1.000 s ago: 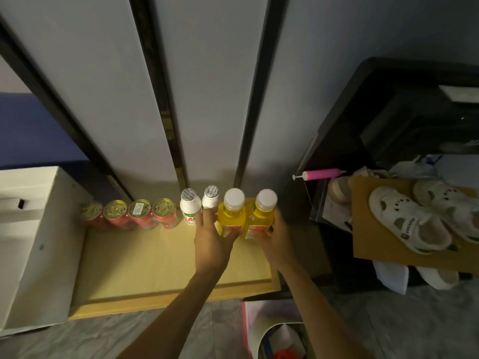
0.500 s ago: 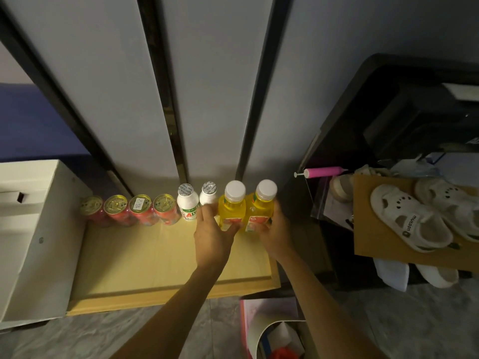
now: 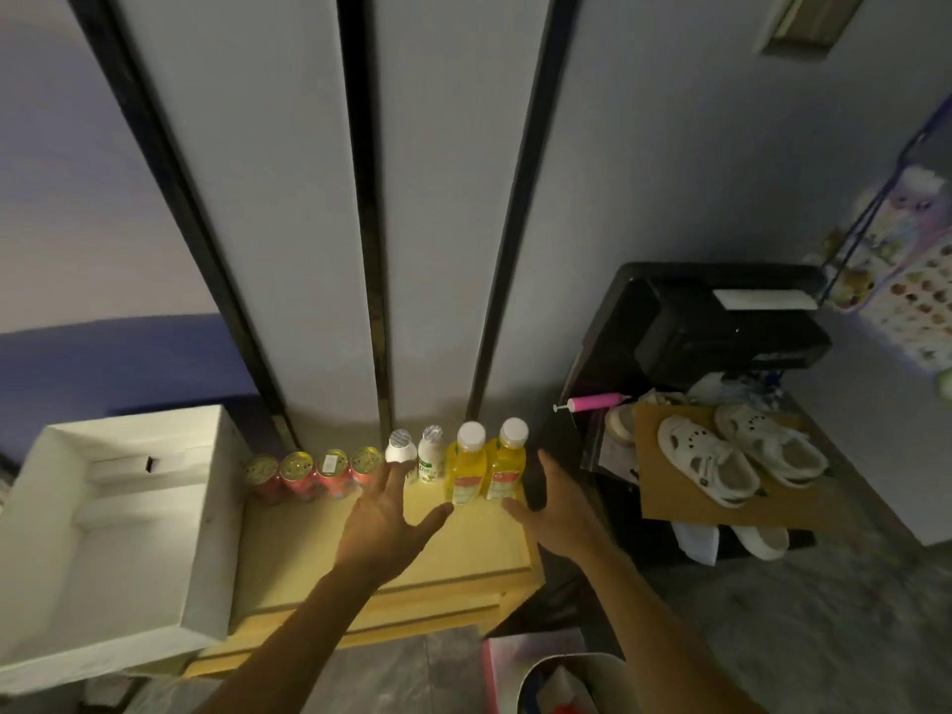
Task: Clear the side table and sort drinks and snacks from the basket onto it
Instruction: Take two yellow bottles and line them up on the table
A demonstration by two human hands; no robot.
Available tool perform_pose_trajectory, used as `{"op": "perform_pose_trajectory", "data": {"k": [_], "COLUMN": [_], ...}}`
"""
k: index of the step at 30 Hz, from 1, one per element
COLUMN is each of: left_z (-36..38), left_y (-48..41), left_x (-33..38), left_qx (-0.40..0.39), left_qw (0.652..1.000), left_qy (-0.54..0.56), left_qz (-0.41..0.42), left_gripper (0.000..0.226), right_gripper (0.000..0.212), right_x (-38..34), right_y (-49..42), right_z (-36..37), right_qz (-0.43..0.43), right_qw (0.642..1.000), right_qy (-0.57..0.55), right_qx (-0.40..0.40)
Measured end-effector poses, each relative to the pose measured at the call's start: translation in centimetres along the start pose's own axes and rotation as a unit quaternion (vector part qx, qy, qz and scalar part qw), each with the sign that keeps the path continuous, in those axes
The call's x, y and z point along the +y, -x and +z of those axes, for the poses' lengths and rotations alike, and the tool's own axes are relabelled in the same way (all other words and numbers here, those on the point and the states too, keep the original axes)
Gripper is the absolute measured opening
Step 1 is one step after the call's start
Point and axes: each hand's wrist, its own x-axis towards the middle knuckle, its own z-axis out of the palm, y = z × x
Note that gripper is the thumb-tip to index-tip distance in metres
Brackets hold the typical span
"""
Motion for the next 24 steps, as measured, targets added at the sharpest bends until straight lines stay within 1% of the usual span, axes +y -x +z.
{"op": "perform_pose_trajectory", "data": {"k": [2,5,9,13,16,18,21,24], "left_z": [-4.9,-12.5,-21.4,-27.7,-32.2,-34.6,-37.5,-39.9], "left_y": [0.3,0.9,3.3,6.3,9.4,11.8,16.2,20.8], "left_x": [0.9,3.0,6.4,9.6,11.7,12.4,12.9,12.6], "left_qx": [-0.009,-0.012,-0.022,0.005,0.047,0.071,0.108,0.145], "left_qw": [0.999,0.992,0.983,0.984,0.982,0.981,0.980,0.978], "left_qy": [-0.039,-0.090,-0.131,-0.112,-0.106,-0.107,-0.113,-0.119], "left_qz": [0.027,0.086,0.130,0.141,0.146,0.143,0.125,0.087], "left_gripper": [0.093,0.097,0.099,0.100,0.098,0.097,0.096,0.101], "right_gripper": [0.100,0.116,0.119,0.122,0.119,0.118,0.117,0.118], "right_x": [-2.7,-7.1,-13.4,-18.5,-22.0,-23.8,-25.7,-27.3], "right_y": [2.7,6.9,13.2,18.5,22.4,24.7,27.7,30.5], "right_z": [-2.3,-6.0,-10.4,-13.6,-15.7,-16.6,-17.1,-16.6], "right_qz": [-0.017,-0.044,-0.071,-0.074,-0.082,-0.103,-0.143,-0.181], "right_qw": [0.999,0.995,0.981,0.980,0.979,0.977,0.972,0.964], "right_qy": [0.028,0.076,0.152,0.145,0.140,0.129,0.129,0.147], "right_qx": [0.014,0.048,0.093,0.116,0.127,0.134,0.136,0.131]}}
